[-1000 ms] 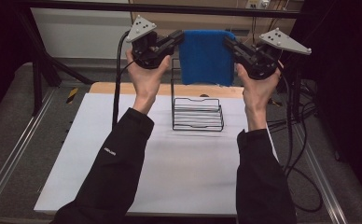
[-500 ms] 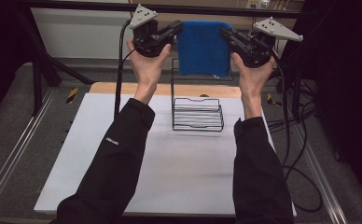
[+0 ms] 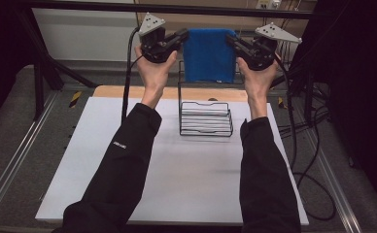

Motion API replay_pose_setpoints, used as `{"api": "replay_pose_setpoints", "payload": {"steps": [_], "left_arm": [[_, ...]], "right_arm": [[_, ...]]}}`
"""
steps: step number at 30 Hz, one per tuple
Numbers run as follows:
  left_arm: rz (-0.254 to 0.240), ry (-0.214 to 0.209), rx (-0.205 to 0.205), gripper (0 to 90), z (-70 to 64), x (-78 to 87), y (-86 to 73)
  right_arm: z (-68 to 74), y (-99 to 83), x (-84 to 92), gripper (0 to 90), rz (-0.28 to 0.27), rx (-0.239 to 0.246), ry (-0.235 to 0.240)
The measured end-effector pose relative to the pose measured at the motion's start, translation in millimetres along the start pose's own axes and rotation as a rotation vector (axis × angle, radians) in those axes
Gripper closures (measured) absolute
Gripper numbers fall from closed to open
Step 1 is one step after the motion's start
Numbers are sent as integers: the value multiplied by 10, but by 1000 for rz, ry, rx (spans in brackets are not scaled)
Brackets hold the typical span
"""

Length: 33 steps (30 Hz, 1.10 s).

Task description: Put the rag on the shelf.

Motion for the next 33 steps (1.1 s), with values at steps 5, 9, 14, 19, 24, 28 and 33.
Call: {"api": "replay_pose_setpoints", "payload": {"steps": [5,9,14,19,24,28,33], "left_arm": [[21,-16,-7,863,-29,10,-114],[28,-38,-20,863,-87,43,-191],[49,-48,-40,863,-158,67,-288],[54,-70,-64,863,-264,117,-327],[60,-80,-62,863,-299,162,-357],[70,-84,-62,863,-312,174,-396],[63,-101,-69,863,-345,193,-416]], "right_arm": [[-27,-133,12,839,24,-6,5],[-41,-213,62,838,43,-4,5],[-47,-327,144,836,57,-11,4],[-74,-420,223,834,58,-40,7],[-52,-484,273,832,50,-50,16],[-43,-531,292,830,50,-44,15],[-48,-557,316,828,56,-35,14]]}}
Point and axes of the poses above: each handheld gripper's, and its own axes: x roughly backward along the jaws, y roughly out of its top, z roughly to its left, the point moved 6 cm from there along -x, roughly forward along the jaws, and after that the axes turned 13 degrees about -x, right-handed, at the moved point
